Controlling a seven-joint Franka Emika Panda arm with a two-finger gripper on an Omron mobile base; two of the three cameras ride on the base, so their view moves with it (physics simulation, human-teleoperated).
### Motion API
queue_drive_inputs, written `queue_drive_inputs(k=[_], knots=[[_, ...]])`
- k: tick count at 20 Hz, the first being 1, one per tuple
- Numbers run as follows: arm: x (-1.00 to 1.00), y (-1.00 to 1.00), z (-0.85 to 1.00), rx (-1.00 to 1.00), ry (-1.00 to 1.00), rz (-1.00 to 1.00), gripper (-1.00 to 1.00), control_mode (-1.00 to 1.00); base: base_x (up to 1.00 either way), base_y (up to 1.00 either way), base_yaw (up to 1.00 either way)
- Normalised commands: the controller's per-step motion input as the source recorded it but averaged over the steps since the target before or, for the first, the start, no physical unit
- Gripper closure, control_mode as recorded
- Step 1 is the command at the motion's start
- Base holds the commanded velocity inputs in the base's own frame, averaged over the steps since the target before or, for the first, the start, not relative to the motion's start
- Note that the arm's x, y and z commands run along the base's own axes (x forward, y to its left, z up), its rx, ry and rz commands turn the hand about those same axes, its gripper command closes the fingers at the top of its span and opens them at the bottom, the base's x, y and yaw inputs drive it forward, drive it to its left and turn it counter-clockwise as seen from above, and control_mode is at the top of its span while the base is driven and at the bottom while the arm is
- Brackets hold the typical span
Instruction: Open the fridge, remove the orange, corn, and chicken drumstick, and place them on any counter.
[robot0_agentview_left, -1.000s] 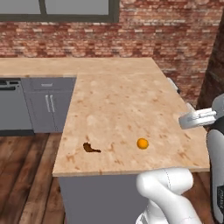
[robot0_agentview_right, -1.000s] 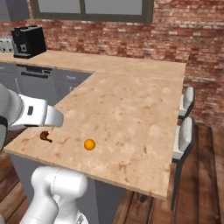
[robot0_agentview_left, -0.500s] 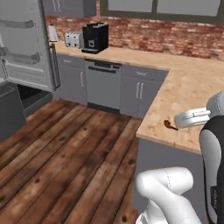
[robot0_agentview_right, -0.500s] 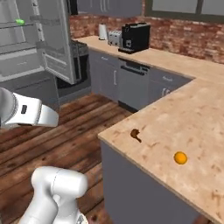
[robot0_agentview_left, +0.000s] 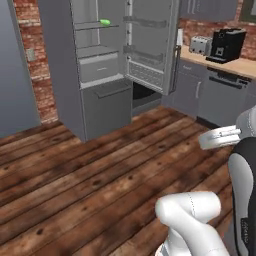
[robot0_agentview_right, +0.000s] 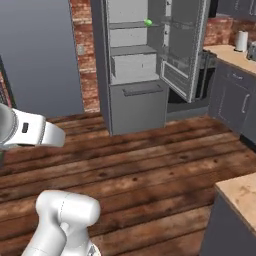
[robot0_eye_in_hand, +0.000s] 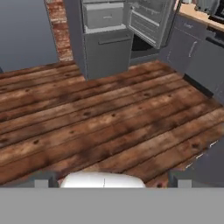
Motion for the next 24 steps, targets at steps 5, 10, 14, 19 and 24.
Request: queue_drive_inputs(k=[5, 10, 14, 19, 24], knots=[[0.0, 0.0, 0.0, 0.0, 0.0, 0.0, -1.0, 1.0, 1.0, 0.18, 0.34], [0.0, 0.0, 0.0, 0.0, 0.0, 0.0, -1.0, 1.0, 1.0, -0.27, 0.09], [0.0, 0.0, 0.0, 0.0, 0.0, 0.0, -1.0, 1.0, 1.0, -0.34, 0.01], [0.0, 0.0, 0.0, 0.0, 0.0, 0.0, -1.0, 1.0, 1.0, -0.46, 0.0], [0.0, 0.0, 0.0, 0.0, 0.0, 0.0, -1.0, 1.0, 1.0, -0.2, 0.03]])
